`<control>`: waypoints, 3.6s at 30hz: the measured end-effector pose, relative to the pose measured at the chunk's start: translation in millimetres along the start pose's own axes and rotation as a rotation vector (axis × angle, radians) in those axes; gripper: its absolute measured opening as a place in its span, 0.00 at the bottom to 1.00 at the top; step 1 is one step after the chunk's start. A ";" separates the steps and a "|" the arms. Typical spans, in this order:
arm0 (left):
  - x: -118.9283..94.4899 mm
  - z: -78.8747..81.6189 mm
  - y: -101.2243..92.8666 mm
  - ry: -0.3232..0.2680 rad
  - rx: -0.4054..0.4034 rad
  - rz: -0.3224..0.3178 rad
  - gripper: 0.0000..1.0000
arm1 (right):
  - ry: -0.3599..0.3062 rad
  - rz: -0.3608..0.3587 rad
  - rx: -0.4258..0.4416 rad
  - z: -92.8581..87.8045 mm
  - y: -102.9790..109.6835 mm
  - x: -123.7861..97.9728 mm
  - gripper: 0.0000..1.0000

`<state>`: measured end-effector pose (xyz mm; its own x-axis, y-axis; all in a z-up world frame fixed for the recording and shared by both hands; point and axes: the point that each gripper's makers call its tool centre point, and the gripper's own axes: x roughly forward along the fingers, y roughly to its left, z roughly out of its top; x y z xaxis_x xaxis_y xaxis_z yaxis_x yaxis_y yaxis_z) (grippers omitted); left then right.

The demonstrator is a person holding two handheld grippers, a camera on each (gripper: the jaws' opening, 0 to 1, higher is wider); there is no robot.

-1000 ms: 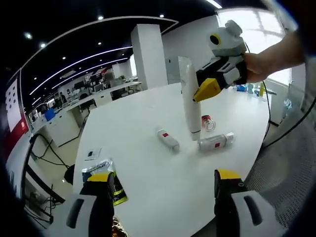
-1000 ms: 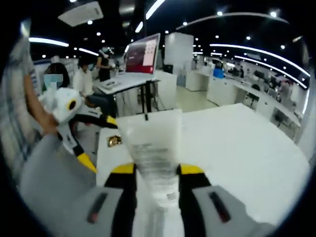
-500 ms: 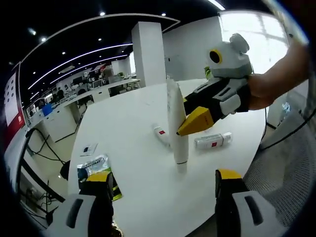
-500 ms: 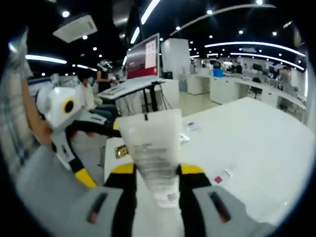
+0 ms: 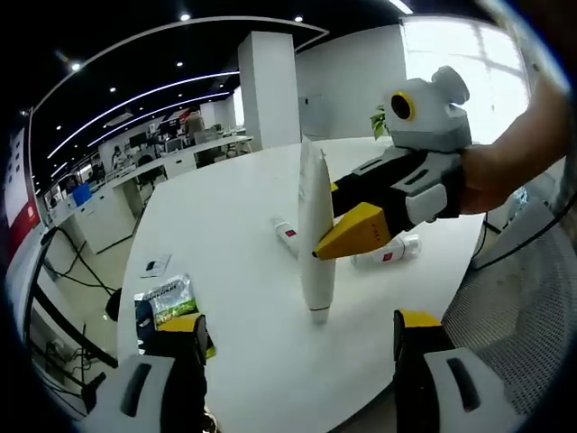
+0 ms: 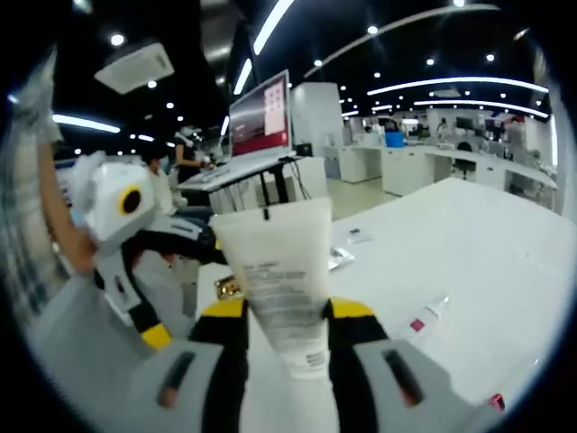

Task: Arrange the skincare products in the storage area until every visible bottle or jar stands upright without overlapping.

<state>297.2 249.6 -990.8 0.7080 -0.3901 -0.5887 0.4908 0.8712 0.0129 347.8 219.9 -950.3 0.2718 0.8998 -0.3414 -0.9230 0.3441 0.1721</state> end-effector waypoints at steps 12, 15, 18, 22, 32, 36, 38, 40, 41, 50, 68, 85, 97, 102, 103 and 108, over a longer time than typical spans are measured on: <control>3.1 -6.9 -9.4 0.037 0.005 -0.045 0.84 | -0.094 -0.040 0.052 25.2 1.2 -2.6 0.42; 3.5 -7.9 -11.0 0.045 0.024 -0.048 0.83 | -0.073 -0.067 0.056 26.1 -2.9 -5.7 0.44; 2.4 -4.2 -9.3 0.026 0.013 -0.043 0.83 | -0.073 -0.067 0.059 26.7 1.1 -6.8 0.45; 2.6 -5.3 -9.9 0.030 0.008 -0.046 0.83 | 0.019 -0.169 0.089 12.6 0.2 -8.9 0.54; 3.0 -6.1 -11.7 0.037 0.021 -0.056 0.83 | 0.018 -0.264 0.122 33.0 11.8 -5.8 0.61; 3.3 -6.9 -11.8 0.040 0.022 -0.057 0.83 | 0.012 -0.276 0.148 35.0 12.0 -15.1 0.56; 3.5 -7.3 -13.2 0.043 0.027 -0.065 0.84 | 0.025 -0.292 0.139 30.3 9.0 -17.5 0.55; 4.4 -5.8 -14.3 0.034 0.022 -0.071 0.87 | 0.048 -0.298 0.142 23.3 7.4 -18.7 0.55; 4.4 -3.6 -15.5 0.023 0.001 -0.078 0.90 | 0.052 -0.296 0.144 22.1 7.9 -19.2 0.54; 5.4 -3.9 -21.9 0.033 -0.058 -0.112 0.96 | 0.046 -0.294 0.152 25.2 8.1 -26.9 0.52; 2.2 1.4 -25.2 0.004 -0.049 -0.124 0.95 | 0.079 -0.347 0.076 26.0 0.6 -8.0 0.39; 1.8 0.4 -15.0 0.004 -0.045 -0.083 0.87 | 0.133 -0.224 0.006 22.2 2.5 -6.0 0.21; 1.6 -1.0 -11.0 0.008 -0.048 -0.065 0.85 | 0.151 -0.191 -0.005 22.6 -0.4 -14.4 0.14; 2.4 -2.4 -13.5 0.019 -0.023 -0.072 0.85 | 0.118 -0.221 0.031 31.3 -5.3 -23.8 0.22; 2.3 -2.3 -13.9 0.019 -0.022 -0.074 0.85 | 0.112 -0.224 0.031 32.7 -5.3 -26.2 0.24; 2.5 -3.4 -16.2 0.022 -0.028 -0.084 0.84 | 0.091 -0.230 0.039 38.4 -4.0 -32.3 0.24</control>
<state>289.3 235.5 -995.2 0.6536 -0.4555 -0.6044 0.5332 0.8439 -0.0593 353.2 199.8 -904.5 0.4466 0.7693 -0.4569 -0.8277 0.5491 0.1155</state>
